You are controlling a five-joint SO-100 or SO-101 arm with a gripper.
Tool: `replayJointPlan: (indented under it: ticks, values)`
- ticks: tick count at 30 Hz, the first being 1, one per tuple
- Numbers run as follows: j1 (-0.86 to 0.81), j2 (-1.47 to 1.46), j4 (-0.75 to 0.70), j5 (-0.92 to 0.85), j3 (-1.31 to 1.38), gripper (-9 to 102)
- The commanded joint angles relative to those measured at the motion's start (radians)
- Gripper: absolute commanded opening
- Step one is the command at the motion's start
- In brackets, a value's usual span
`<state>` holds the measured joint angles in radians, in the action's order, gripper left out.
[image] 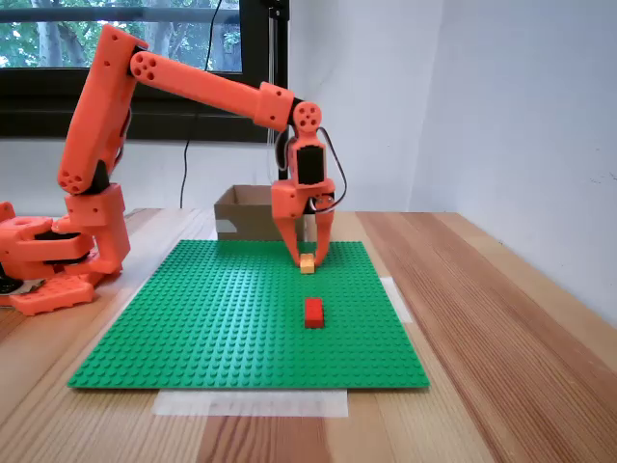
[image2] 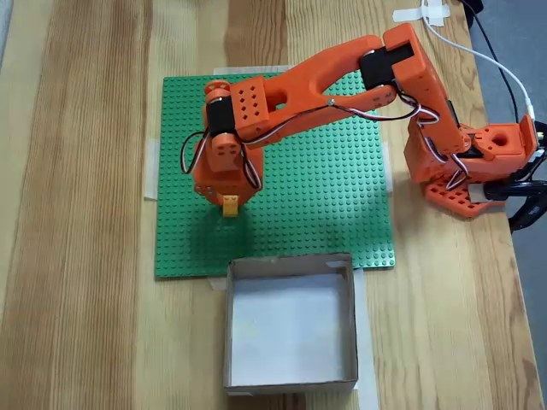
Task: Pick the yellow lego block and put it in the box.
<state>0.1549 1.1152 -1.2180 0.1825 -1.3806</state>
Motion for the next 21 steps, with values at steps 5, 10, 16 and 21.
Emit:
replayJointPlan:
  ticks: [5,10,16,21]
  values:
    - [-0.008,0.028,0.005,-0.006,0.011,2]
    - [-0.014,0.094,0.000,-0.014,-0.026,2]
    - [-0.021,0.166,-0.040,-0.008,-0.051,2]
    - [-0.015,0.225,-0.049,-0.006,-0.067,1]
